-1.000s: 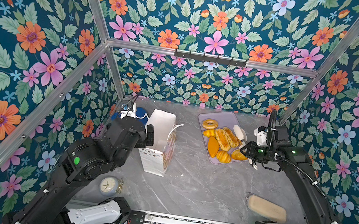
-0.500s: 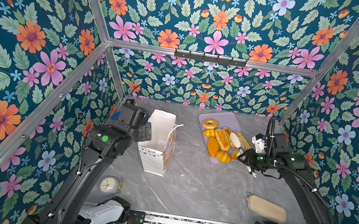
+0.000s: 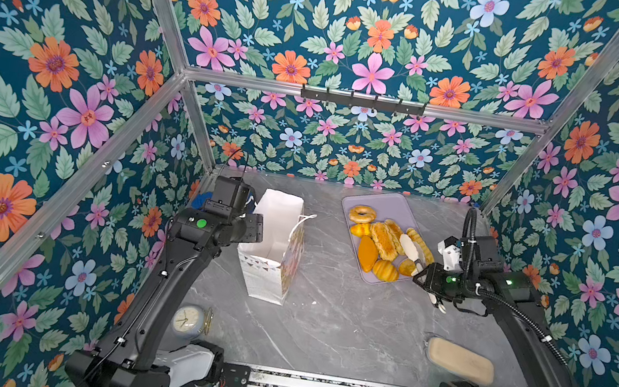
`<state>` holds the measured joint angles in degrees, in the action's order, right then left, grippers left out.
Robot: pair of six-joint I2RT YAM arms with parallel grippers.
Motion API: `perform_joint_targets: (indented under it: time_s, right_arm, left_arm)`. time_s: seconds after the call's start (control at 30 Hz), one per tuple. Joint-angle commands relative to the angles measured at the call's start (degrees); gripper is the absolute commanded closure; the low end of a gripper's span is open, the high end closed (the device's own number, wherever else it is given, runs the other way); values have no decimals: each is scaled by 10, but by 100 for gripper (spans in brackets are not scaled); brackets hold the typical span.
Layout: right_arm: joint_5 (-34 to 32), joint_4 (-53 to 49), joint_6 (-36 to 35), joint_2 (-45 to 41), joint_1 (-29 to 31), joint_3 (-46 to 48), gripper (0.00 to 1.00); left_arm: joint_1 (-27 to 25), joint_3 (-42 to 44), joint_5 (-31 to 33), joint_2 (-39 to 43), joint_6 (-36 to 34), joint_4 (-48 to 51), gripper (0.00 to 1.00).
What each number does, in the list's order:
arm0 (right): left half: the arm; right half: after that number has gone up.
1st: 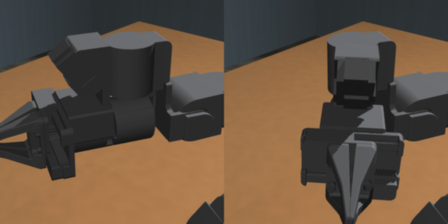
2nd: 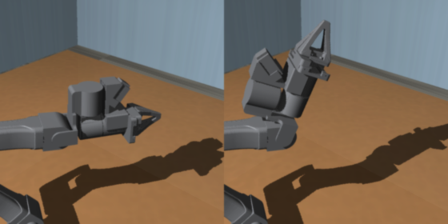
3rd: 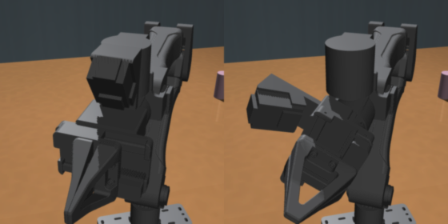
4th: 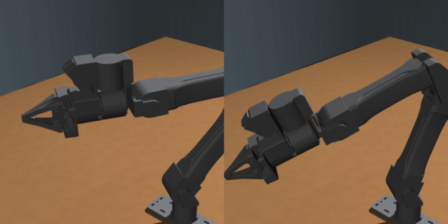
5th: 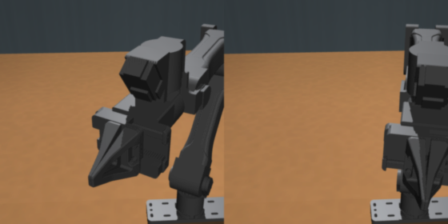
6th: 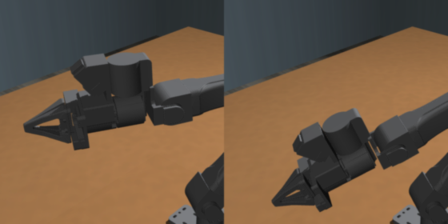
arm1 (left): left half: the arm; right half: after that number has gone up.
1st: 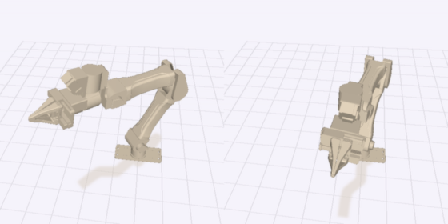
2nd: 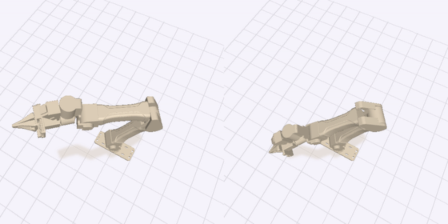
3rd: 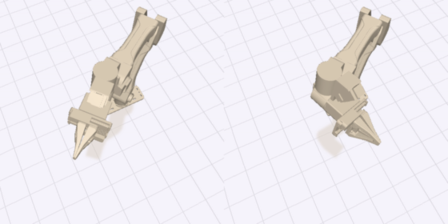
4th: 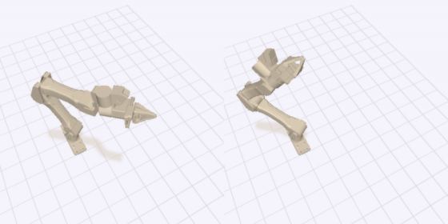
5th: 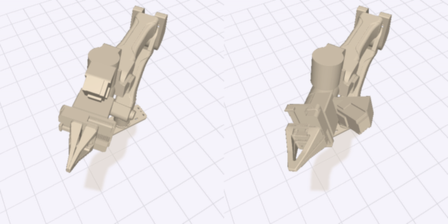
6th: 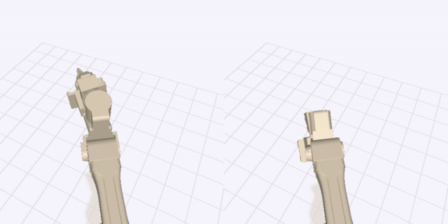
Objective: Place the fake bread into the paper bag
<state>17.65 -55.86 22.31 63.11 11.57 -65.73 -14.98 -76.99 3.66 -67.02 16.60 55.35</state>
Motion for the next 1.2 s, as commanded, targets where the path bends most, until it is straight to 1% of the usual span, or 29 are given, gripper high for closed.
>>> perform_joint_targets:
  time_s: [0.0, 0.17, 0.27, 0.37, 0.47, 0.53, 0.7, 0.83, 1.0, 1.17]
  right_arm:
    - [-45, 11, 12, -5, -2, 8, 62]
    - [-39, 28, 9, 2, -47, 14, 61]
    - [-48, 25, -14, 22, -73, 5, 61]
    - [-48, 19, -33, 50, -79, -10, 61]
    - [-24, 18, -42, 74, -79, -23, 61]
    - [-14, 17, -48, 85, -79, -33, 61]
    - [19, 4, -60, 113, -78, -63, 61]
    - [42, 7, -57, 126, -71, -73, 61]
    - [42, 11, -53, 143, -49, -74, 61]
    - [38, 18, -46, 167, -5, -72, 61]
  left_arm:
    - [1, 9, -39, -1, -5, -39, 33]
    - [1, 22, -69, 2, 0, -57, 56]
    - [1, 32, -89, 7, 6, -64, 66]
    - [1, 42, -118, 11, 19, -99, 76]
    - [1, 49, -148, 10, 36, -120, 87]
    - [1, 53, -169, 12, 48, -134, 91]
    - [2, 64, -217, 22, 90, -171, 99]
    - [2, 82, -257, 32, 129, -207, 100]
    - [1, 88, -256, 36, 129, -195, 100]
    - [1, 101, -262, 34, 123, -185, 100]
